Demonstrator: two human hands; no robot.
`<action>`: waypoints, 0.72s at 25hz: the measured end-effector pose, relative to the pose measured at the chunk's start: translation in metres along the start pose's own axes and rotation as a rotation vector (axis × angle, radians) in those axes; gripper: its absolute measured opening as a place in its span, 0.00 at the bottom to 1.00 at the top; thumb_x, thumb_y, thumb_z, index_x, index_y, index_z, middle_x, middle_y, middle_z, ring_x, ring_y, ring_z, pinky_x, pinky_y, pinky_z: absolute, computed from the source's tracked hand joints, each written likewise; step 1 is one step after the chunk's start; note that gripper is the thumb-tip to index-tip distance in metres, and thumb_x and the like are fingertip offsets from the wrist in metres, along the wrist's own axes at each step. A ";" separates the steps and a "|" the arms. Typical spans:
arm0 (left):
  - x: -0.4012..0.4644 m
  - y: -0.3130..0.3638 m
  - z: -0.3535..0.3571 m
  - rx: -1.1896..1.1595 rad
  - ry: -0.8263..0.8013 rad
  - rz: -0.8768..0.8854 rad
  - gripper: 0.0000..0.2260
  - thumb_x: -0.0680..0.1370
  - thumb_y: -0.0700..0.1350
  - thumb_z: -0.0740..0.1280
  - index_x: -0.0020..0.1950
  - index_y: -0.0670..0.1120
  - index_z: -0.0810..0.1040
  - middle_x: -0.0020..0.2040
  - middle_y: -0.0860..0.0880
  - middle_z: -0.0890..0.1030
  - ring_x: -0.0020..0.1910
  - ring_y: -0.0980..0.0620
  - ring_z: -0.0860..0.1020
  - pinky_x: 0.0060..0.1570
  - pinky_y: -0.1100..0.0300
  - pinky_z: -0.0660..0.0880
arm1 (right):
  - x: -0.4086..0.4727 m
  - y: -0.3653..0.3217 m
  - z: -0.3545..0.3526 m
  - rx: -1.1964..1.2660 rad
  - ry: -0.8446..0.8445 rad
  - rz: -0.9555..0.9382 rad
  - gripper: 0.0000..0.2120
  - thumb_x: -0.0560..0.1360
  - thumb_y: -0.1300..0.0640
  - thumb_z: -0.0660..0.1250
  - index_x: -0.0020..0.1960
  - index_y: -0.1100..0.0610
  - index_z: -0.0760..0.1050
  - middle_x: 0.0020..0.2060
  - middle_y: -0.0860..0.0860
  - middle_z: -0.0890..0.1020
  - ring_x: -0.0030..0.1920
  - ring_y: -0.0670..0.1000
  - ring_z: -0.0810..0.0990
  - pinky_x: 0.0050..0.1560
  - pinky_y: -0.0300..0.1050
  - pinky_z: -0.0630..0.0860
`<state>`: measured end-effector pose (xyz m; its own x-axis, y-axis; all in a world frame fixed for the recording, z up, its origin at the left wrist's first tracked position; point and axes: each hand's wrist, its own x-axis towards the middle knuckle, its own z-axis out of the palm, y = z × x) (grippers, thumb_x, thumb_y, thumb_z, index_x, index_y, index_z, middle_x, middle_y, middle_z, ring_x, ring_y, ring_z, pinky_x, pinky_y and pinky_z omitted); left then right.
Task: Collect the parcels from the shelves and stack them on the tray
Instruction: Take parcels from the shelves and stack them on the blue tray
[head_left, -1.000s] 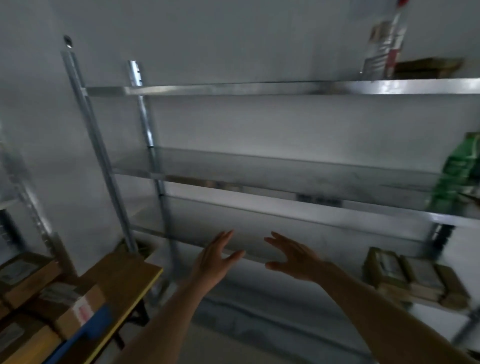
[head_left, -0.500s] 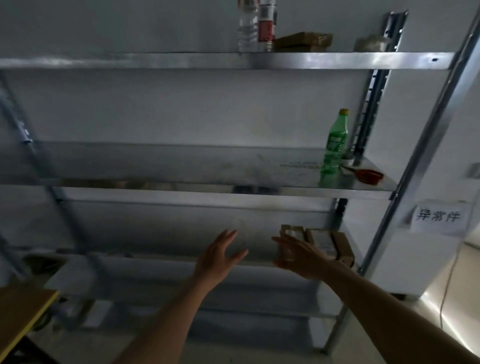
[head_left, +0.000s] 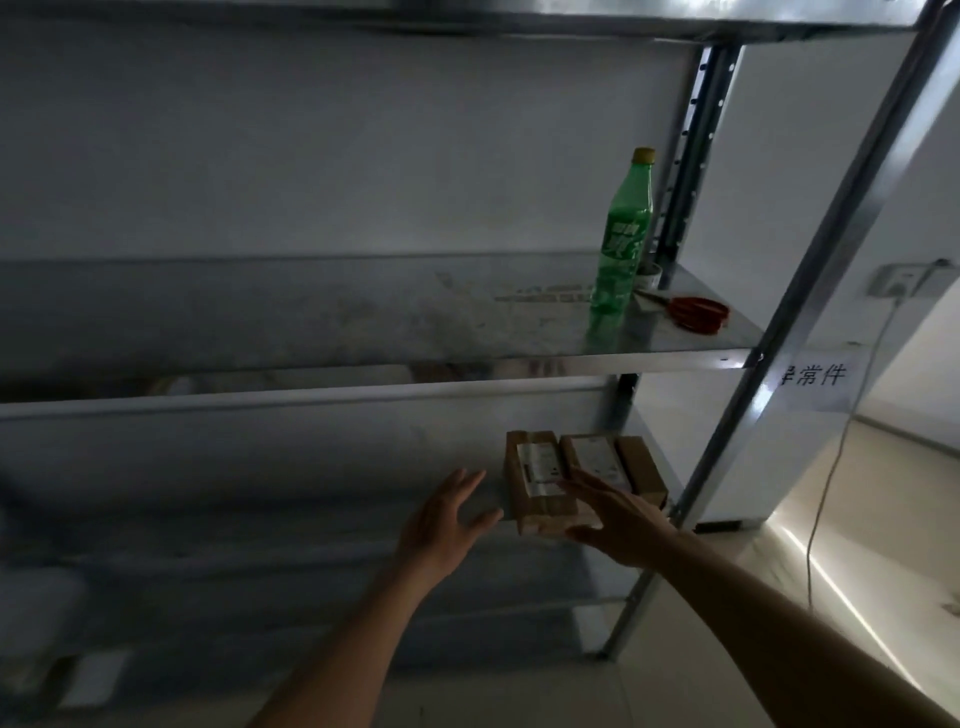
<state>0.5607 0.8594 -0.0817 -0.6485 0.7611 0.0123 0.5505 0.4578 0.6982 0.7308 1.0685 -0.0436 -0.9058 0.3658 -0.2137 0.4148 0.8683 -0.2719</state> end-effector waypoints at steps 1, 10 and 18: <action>0.014 -0.004 0.009 -0.009 -0.016 0.007 0.30 0.77 0.65 0.63 0.78 0.60 0.60 0.80 0.56 0.55 0.78 0.54 0.56 0.74 0.55 0.58 | 0.010 0.006 0.005 -0.006 -0.010 0.021 0.35 0.79 0.43 0.65 0.80 0.40 0.50 0.80 0.46 0.51 0.77 0.56 0.58 0.73 0.57 0.64; 0.091 -0.040 0.069 -0.030 -0.087 -0.013 0.31 0.77 0.67 0.60 0.78 0.60 0.58 0.80 0.55 0.54 0.78 0.51 0.56 0.74 0.50 0.61 | 0.073 0.045 0.048 0.027 -0.035 0.129 0.34 0.80 0.42 0.64 0.80 0.42 0.51 0.81 0.46 0.51 0.78 0.55 0.58 0.74 0.58 0.65; 0.129 -0.055 0.137 -0.062 -0.100 -0.075 0.30 0.78 0.68 0.57 0.78 0.63 0.56 0.80 0.51 0.54 0.78 0.47 0.57 0.72 0.47 0.61 | 0.109 0.088 0.072 0.041 -0.029 0.077 0.30 0.81 0.41 0.60 0.80 0.43 0.54 0.81 0.46 0.52 0.78 0.53 0.58 0.73 0.60 0.67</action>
<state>0.5188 0.9953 -0.2165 -0.6292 0.7693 -0.1108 0.4668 0.4880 0.7375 0.6748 1.1611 -0.1590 -0.8683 0.4207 -0.2629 0.4871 0.8233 -0.2914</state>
